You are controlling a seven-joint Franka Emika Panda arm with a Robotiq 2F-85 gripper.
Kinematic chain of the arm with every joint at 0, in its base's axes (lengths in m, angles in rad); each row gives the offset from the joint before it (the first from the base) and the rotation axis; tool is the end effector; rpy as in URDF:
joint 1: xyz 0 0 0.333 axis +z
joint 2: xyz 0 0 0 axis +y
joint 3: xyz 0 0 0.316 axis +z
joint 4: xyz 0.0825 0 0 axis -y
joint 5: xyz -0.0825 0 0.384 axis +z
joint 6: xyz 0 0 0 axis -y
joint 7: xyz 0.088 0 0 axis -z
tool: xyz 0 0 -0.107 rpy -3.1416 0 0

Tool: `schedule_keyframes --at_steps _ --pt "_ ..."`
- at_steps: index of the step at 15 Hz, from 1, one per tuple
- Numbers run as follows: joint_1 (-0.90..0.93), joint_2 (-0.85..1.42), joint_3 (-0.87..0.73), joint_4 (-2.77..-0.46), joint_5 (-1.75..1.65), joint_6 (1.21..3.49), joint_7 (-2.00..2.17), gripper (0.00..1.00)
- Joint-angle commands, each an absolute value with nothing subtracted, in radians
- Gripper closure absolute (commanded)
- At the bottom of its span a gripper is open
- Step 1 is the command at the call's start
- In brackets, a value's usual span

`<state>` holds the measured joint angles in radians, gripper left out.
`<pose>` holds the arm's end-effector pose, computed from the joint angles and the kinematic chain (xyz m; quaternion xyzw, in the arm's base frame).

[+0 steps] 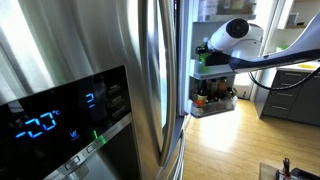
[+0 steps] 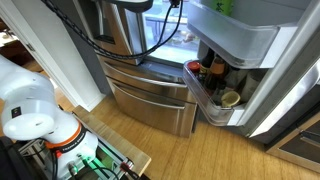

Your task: Pick up the green bottle from the second to bottom fridge shelf

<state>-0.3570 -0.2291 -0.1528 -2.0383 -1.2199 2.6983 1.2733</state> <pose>0.4786 -0.2407 0.6280 0.7476 -0.3569 0.4931 0.2657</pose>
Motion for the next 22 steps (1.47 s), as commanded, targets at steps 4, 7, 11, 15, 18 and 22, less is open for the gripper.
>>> schedule_keyframes --at_steps 4,7,11,15,18,22 --pt "-0.37 -0.267 -0.134 -2.038 -1.354 2.759 1.309 0.56" --pt "-0.369 -0.292 -0.118 -2.036 -1.494 2.769 1.28 0.56" --pt "-0.362 -0.313 -0.103 -2.05 -1.629 2.778 1.193 0.56" --pt "-0.357 -0.314 -0.094 -2.057 -1.707 2.813 1.087 0.56" --pt "-0.349 -0.338 -0.089 -2.08 -1.687 2.825 1.011 0.56" --pt "-0.332 -0.38 -0.077 -2.132 -1.612 2.839 0.873 0.56"
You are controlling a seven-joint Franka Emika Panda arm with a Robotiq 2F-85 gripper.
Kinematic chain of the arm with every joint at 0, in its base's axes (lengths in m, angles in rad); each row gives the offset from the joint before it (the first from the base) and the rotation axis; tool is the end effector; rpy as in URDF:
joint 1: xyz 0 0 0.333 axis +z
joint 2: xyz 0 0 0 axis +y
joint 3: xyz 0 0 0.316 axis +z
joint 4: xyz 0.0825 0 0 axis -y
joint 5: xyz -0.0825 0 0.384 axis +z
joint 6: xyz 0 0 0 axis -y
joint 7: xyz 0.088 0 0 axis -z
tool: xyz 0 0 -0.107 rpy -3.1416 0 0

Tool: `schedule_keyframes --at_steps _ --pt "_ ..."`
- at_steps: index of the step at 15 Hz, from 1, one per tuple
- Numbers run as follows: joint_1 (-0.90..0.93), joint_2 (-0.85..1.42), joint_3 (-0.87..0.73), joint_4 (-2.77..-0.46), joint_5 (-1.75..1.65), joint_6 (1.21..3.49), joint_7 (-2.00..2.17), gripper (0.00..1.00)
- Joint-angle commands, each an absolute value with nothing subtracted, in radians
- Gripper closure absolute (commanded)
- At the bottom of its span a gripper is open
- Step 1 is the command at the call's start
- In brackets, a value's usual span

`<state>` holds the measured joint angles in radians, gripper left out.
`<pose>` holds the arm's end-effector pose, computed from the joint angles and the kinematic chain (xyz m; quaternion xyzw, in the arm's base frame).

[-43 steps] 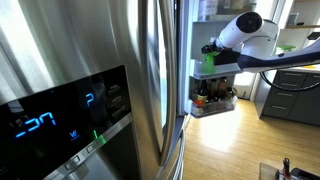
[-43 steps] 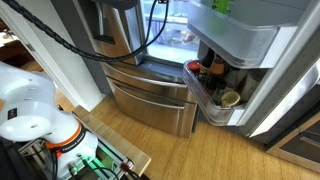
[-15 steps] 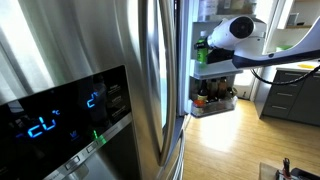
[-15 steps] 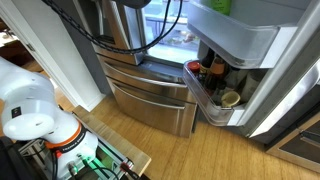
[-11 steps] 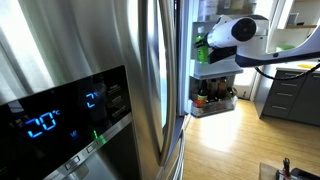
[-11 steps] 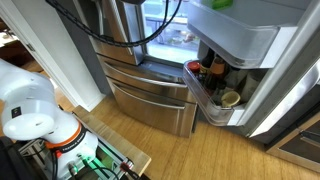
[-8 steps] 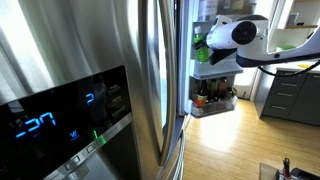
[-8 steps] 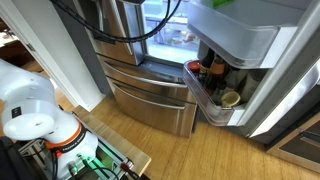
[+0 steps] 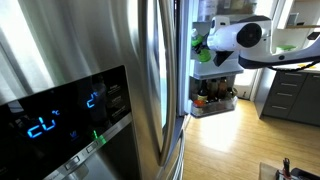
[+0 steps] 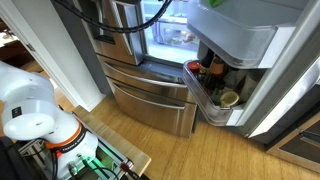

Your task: Pick up the green bottle from the second to bottom fridge shelf

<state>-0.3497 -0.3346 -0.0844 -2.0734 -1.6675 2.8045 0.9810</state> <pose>0.4656 -0.1707 0.6501 0.7535 -0.0202 0.4864 0.4419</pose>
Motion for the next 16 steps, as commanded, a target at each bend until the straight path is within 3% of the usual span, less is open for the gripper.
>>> schedule_keyframes --at_steps 1,16 --pt "-0.327 -0.385 -0.072 -2.141 -1.602 2.846 0.839 0.56" --pt "-0.168 -0.537 -0.051 -2.212 -1.098 2.731 0.329 0.56"
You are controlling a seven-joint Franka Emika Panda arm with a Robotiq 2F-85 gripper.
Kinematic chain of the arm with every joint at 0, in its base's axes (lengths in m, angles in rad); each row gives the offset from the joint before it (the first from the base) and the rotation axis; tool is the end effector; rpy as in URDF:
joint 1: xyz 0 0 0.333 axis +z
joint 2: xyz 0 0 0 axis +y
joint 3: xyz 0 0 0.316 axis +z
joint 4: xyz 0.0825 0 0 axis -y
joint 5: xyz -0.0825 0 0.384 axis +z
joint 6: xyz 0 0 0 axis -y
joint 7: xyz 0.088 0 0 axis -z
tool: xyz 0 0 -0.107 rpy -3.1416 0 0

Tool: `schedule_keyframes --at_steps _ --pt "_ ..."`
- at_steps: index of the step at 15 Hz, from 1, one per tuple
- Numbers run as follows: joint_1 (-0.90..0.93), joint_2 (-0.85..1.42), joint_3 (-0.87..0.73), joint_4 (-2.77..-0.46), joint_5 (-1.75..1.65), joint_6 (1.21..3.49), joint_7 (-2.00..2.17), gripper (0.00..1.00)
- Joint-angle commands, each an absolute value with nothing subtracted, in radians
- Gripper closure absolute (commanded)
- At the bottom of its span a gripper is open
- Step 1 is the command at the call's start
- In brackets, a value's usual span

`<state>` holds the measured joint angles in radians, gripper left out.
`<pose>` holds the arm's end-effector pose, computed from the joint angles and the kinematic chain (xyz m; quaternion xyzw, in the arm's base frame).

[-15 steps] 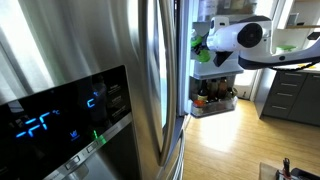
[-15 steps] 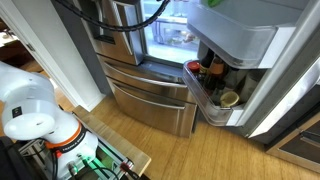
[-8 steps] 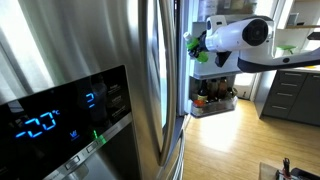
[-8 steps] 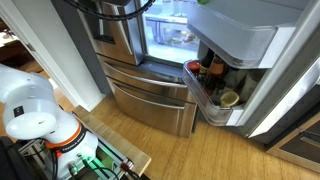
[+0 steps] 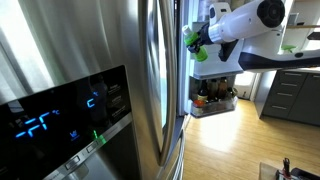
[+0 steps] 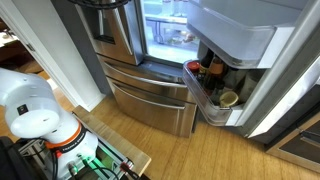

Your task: Pick up the green bottle from the second to bottom fridge shelf

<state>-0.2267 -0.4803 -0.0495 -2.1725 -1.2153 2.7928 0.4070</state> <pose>0.4431 -0.0865 0.6875 0.7814 0.0963 0.4621 0.4083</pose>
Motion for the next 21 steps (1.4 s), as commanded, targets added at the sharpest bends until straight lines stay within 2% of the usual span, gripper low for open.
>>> schedule_keyframes --at_steps 1,9,21 --pt "-0.15 -0.547 -0.049 -2.211 -1.062 2.711 0.318 0.56" --pt "-0.096 -0.631 0.019 -2.184 -0.703 2.404 0.295 0.56" --pt "-0.254 -0.825 0.08 -2.156 -0.506 2.131 0.426 0.56"
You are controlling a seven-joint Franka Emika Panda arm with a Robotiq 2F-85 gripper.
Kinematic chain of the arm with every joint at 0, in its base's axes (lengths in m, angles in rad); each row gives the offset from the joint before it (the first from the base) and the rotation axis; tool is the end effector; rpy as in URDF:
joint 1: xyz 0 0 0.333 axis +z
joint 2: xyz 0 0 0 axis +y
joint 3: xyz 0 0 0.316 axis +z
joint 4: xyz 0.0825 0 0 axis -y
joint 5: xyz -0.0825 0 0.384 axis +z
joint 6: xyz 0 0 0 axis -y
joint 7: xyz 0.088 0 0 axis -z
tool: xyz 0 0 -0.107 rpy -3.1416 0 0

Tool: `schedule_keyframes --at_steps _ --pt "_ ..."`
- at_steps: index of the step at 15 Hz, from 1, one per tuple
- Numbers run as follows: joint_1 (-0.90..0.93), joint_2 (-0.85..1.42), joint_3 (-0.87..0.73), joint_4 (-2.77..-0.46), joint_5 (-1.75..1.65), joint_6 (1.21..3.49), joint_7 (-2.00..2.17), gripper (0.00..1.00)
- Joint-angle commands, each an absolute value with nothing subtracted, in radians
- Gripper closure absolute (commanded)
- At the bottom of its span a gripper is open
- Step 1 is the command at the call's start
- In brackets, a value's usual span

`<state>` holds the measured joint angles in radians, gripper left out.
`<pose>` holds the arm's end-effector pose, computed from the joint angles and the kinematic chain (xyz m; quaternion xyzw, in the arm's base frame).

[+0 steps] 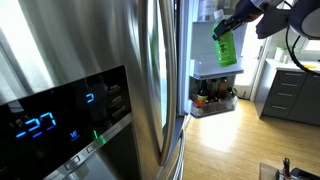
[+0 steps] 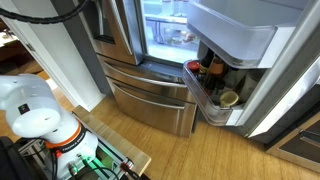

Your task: Pick up the green bottle from the second to bottom fridge shelf

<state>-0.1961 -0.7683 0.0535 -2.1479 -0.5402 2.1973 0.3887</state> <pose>0.3342 -0.0550 0.7676 0.8643 -0.1748 0.4111 0.2311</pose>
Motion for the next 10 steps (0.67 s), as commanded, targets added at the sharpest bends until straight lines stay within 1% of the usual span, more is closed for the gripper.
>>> schedule_keyframes --at_steps 1,7,10 --pt "-0.271 -0.84 0.087 -2.154 -0.506 2.103 0.441 0.56" --pt "-0.362 -0.904 0.151 -2.133 -0.535 1.937 0.544 0.56" --pt "-0.382 -0.923 0.171 -2.133 -0.555 1.907 0.587 0.56"
